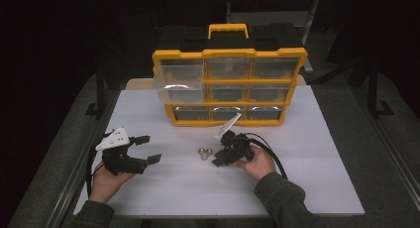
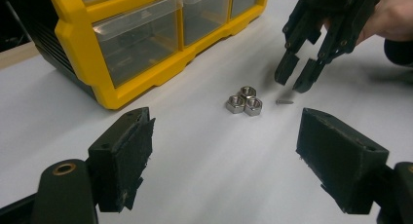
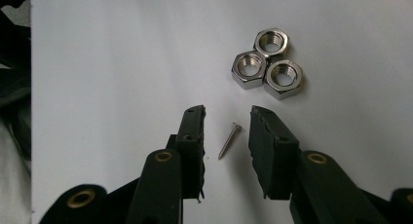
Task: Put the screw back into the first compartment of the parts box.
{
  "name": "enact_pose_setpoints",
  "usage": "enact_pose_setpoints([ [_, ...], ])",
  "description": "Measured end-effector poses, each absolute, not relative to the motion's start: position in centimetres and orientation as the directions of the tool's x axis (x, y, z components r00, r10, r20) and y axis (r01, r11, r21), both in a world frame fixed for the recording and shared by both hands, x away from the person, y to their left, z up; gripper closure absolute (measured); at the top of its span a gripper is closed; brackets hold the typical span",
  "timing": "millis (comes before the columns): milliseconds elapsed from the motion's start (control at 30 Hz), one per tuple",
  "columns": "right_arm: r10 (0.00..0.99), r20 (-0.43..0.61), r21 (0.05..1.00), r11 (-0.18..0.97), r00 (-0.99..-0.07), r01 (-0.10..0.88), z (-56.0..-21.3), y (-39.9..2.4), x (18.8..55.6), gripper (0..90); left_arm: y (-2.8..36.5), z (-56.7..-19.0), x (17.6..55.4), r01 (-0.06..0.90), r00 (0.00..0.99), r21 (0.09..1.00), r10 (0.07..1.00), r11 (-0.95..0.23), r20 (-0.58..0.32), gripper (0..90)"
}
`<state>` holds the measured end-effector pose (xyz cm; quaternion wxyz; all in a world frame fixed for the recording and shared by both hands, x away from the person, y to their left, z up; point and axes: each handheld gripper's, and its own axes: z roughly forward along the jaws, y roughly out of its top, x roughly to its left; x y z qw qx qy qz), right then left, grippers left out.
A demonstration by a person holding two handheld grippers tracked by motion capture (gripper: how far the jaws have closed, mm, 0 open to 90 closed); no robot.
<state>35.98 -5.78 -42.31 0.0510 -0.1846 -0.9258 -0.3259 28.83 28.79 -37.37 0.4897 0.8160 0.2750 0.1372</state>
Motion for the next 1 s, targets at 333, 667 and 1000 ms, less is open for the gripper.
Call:
enact_pose_setpoints([
  [333, 0.321, 0.198, 0.551, 0.745, -0.926, 0.376, -43.5, -4.9, 35.9, 70.4, 28.8, -37.4, 28.9, 0.312, 0.812, 0.875, 0.583, -0.369, -0.044, 20.6],
  [667, 0.313, 0.121, 0.547, 0.771, -0.942, 0.327, -43.6, -4.7, 35.7, 83.7, 28.8, -37.3, 28.8, 0.312, 0.812, 0.875, 0.582, -0.37, -0.044, 20.6],
  [1000, 0.306, 0.211, 0.541, 0.754, -0.928, 0.372, -43.6, -5.2, 36.7, 86.3, 28.7, -37.4, 28.9, 0.314, 0.813, 0.876, 0.581, -0.365, -0.05, 20.6],
])
